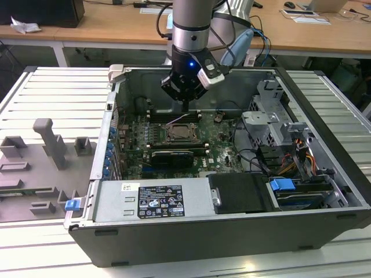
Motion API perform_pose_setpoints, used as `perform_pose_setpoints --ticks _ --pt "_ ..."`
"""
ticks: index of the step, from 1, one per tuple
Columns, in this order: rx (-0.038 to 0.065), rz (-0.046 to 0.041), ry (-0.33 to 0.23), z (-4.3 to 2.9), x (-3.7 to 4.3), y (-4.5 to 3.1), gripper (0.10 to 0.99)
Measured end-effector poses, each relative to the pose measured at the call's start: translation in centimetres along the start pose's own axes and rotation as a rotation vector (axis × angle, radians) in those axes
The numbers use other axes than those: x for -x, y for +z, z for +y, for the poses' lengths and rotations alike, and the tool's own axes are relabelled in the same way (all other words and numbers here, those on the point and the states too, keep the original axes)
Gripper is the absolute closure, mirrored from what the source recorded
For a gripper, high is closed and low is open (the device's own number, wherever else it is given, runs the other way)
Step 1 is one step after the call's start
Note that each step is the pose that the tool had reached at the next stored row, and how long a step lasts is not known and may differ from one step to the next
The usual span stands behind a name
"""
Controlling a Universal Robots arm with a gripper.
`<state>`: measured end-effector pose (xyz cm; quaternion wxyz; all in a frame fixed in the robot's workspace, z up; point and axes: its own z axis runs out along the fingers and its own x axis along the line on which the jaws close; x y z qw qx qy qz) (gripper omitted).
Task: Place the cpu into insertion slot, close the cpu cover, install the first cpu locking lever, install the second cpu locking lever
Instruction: 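Install the first cpu locking lever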
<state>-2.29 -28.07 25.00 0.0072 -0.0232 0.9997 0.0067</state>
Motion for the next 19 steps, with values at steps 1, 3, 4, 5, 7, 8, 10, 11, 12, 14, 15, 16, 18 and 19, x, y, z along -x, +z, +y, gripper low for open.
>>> perform_pose_setpoints --ticks 1,3,4,5,7,8,10,11,12,14,15,16,18,19 --pt "0.0 0.0 0.0 0.0 0.08 0.01 0.98" --pt "0.0 0.0 0.0 -0.01 0.18 0.01 0.98" --pt "0.0 0.0 0.0 -0.01 0.21 0.02 0.98" --pt "0.0 0.0 0.0 -0.01 0.26 0.04 0.98" --pt "0.002 -0.0002 0.0 -0.02 0.42 0.09 0.98" --pt "0.002 -0.0011 0.0 -0.1 0.42 0.15 0.98" --pt "0.004 -0.0078 0.0 -0.21 0.38 0.24 0.98" --pt "0.01 -0.0088 0.0 -0.22 0.24 0.27 0.98" --pt "0.018 -0.0095 -0.001 -0.21 0.1 0.3 0.98" --pt "0.043 -0.0111 -0.006 -0.2 -0.23 0.47 0.98" --pt "0.047 -0.0112 -0.007 -0.2 -0.3 0.55 0.98" --pt "0.05 -0.0112 -0.012 -0.23 -0.42 0.69 0.98" --pt "0.051 -0.0107 -0.025 -0.25 -0.51 0.99 0.98" --pt "0.052 -0.0097 -0.051 -0.26 -0.56 1.38 0.98"
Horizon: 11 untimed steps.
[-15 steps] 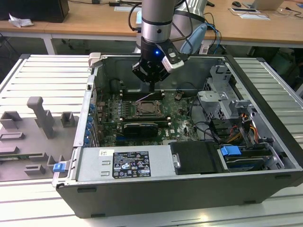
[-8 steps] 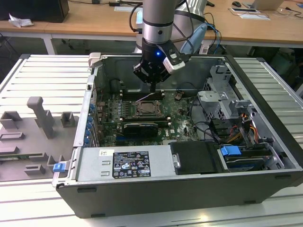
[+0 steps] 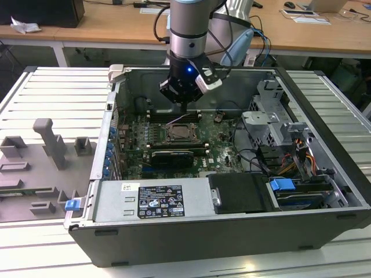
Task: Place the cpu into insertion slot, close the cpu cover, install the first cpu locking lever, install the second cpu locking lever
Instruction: 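Install the first cpu locking lever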
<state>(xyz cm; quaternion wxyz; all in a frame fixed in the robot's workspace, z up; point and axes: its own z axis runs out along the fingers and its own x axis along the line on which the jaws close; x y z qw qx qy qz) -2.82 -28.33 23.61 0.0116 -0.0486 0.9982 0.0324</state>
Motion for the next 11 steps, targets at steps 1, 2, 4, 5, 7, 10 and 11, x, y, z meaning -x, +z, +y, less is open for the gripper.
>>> perform_pose_setpoints --ticks 1,2,4,5,7,10,11 --pt "0.0 0.0006 -0.01 0.0 -0.06 0.18 0.98" --pt "0.0 0.0007 -0.011 -0.01 -0.06 0.23 0.98" --pt "0.001 0.0009 -0.011 -0.01 -0.07 0.25 0.98" --pt "0.002 0.0006 -0.011 -0.01 -0.07 0.27 0.98" --pt "0.003 0.0004 -0.011 0.0 -0.12 0.29 0.98" --pt "0.004 0.0004 -0.011 -0.01 -0.15 0.32 0.98" --pt "0.004 0.0003 -0.011 0.0 -0.16 0.33 0.98"
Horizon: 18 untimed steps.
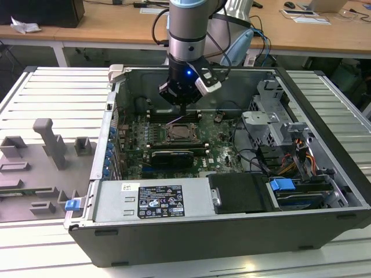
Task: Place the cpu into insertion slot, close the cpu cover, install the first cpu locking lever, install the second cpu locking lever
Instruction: 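Install the first cpu locking lever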
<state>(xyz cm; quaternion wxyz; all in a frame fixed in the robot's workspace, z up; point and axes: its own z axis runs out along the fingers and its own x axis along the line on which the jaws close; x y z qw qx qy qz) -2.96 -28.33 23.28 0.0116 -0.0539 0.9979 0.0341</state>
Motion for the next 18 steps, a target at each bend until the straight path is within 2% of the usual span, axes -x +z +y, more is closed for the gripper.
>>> perform_pose_setpoints --ticks 3,5,6,18 --pt "0.004 -0.0004 0.0 0.0 -0.01 0.05 0.98" --pt "0.027 -0.0029 0.0 -0.02 -0.01 0.11 0.98" --pt "0.03 -0.0035 0.001 -0.03 -0.01 0.21 0.98" --pt "0.03 -0.0033 0.001 -0.31 -0.02 0.58 0.98"
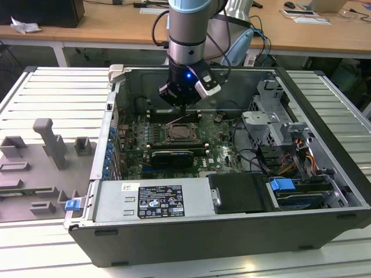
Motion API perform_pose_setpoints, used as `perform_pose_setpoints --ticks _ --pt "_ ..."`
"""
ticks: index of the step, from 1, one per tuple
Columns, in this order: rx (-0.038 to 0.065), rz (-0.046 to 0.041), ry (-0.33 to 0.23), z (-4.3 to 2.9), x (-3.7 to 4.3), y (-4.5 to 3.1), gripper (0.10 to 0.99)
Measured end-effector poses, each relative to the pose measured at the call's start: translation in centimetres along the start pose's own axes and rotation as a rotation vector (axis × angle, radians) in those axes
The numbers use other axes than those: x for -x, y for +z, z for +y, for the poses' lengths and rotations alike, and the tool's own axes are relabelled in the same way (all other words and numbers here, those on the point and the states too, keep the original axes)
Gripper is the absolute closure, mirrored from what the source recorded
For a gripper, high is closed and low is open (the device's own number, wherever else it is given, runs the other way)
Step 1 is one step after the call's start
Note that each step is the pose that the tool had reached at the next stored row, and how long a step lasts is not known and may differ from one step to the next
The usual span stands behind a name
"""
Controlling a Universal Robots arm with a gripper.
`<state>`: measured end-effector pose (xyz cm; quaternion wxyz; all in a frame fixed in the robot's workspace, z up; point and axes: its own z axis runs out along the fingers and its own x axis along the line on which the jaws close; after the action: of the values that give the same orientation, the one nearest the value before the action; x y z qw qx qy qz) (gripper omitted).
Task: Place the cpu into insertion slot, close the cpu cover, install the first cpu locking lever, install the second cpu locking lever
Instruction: 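Install the first cpu locking lever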
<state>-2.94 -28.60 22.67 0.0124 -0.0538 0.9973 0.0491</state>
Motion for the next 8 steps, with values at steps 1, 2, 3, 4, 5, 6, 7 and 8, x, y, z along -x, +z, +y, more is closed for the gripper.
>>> perform_pose_setpoints --ticks 1,2,3,4,5,6,7,8 --pt "0.0 0.0001 0.0 -0.01 0.03 0.08 0.98" --pt "0.0 0.0001 0.0 -0.02 0.07 0.15 0.98" --pt "0.0 0.0001 0.0 -0.04 0.12 0.23 0.98" --pt "0.0 0.0 0.0 -0.05 0.17 0.32 0.98" --pt "0.0 0.0001 0.0 -0.06 0.18 0.37 0.98" --pt "0.0 0.0001 0.0 -0.07 0.22 0.44 0.98" --pt "0.0 0.0 0.0 -0.08 0.25 0.51 0.98" --pt "0.0 0.0 0.0 -0.09 0.29 0.57 0.98"
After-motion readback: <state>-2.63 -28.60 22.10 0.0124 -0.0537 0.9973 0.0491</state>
